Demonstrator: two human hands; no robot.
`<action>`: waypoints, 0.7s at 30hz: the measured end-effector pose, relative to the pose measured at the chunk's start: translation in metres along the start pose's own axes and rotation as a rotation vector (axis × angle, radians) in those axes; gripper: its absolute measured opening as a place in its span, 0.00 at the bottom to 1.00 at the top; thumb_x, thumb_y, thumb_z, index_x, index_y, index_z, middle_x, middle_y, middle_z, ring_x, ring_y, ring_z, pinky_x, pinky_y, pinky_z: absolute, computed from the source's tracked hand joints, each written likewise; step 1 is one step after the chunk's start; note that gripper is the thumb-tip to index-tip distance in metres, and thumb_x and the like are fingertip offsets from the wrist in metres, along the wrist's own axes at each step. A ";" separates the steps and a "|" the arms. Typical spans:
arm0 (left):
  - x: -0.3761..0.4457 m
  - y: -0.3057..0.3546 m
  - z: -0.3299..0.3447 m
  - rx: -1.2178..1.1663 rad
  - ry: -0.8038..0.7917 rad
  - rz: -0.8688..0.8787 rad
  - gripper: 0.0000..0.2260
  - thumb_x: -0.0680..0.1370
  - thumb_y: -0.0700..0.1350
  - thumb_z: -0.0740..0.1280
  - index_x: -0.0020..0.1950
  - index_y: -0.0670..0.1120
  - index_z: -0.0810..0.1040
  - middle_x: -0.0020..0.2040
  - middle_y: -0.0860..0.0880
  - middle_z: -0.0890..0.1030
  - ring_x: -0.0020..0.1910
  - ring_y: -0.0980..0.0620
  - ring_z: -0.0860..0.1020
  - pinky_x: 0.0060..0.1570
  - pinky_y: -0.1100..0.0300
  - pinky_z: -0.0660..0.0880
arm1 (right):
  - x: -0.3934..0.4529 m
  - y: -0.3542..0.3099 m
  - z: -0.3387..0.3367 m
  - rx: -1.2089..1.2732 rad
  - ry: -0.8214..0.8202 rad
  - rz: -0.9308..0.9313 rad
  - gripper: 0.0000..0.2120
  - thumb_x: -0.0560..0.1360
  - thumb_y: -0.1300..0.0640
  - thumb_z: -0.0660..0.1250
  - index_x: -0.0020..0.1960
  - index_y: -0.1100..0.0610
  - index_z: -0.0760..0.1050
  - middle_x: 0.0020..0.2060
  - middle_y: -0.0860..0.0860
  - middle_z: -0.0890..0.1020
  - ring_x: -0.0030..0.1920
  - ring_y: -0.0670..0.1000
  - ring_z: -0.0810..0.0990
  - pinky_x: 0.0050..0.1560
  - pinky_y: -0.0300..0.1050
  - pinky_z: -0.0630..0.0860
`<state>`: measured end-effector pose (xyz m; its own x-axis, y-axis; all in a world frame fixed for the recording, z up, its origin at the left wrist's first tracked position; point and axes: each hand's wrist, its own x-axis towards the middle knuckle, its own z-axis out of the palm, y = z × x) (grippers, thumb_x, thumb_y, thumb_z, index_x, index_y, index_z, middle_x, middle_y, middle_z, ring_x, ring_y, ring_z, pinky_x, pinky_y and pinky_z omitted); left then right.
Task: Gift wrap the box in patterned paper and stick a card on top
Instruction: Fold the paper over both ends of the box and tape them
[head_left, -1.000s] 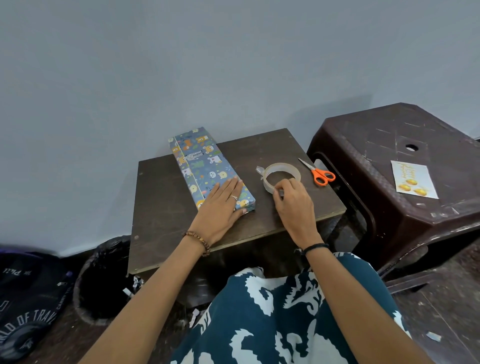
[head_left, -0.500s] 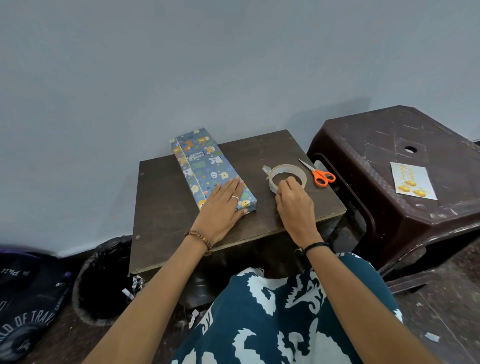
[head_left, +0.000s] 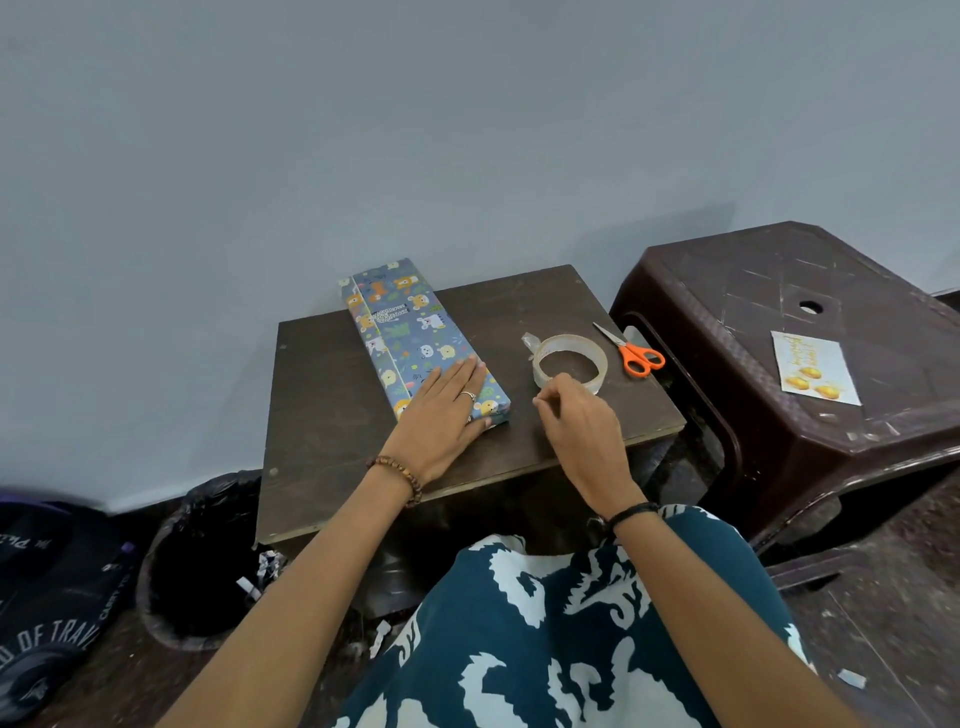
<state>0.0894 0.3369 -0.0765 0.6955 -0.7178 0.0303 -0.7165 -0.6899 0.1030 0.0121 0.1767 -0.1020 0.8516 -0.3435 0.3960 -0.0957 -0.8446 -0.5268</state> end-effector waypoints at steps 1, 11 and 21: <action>0.000 0.000 0.000 -0.004 -0.006 0.003 0.28 0.82 0.53 0.52 0.77 0.44 0.44 0.78 0.48 0.46 0.76 0.54 0.45 0.71 0.62 0.37 | -0.002 0.000 -0.003 0.196 -0.058 0.047 0.02 0.75 0.58 0.67 0.45 0.55 0.75 0.41 0.47 0.78 0.41 0.44 0.76 0.41 0.36 0.73; 0.001 -0.002 -0.001 -0.008 -0.005 0.015 0.28 0.82 0.52 0.52 0.77 0.44 0.44 0.78 0.47 0.46 0.76 0.53 0.45 0.72 0.60 0.38 | -0.005 -0.006 0.005 0.652 -0.188 0.082 0.11 0.71 0.62 0.71 0.40 0.46 0.77 0.49 0.42 0.76 0.52 0.41 0.76 0.54 0.36 0.75; 0.002 -0.005 0.003 0.000 -0.002 0.028 0.29 0.82 0.53 0.52 0.77 0.43 0.44 0.78 0.48 0.47 0.76 0.53 0.46 0.74 0.59 0.39 | -0.008 -0.007 0.021 0.516 -0.076 -0.037 0.04 0.72 0.63 0.69 0.46 0.56 0.79 0.50 0.49 0.76 0.51 0.42 0.76 0.53 0.41 0.77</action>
<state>0.0941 0.3383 -0.0800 0.6755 -0.7367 0.0312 -0.7354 -0.6699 0.1025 0.0170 0.1939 -0.1173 0.8863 -0.2703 0.3760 0.1857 -0.5364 -0.8233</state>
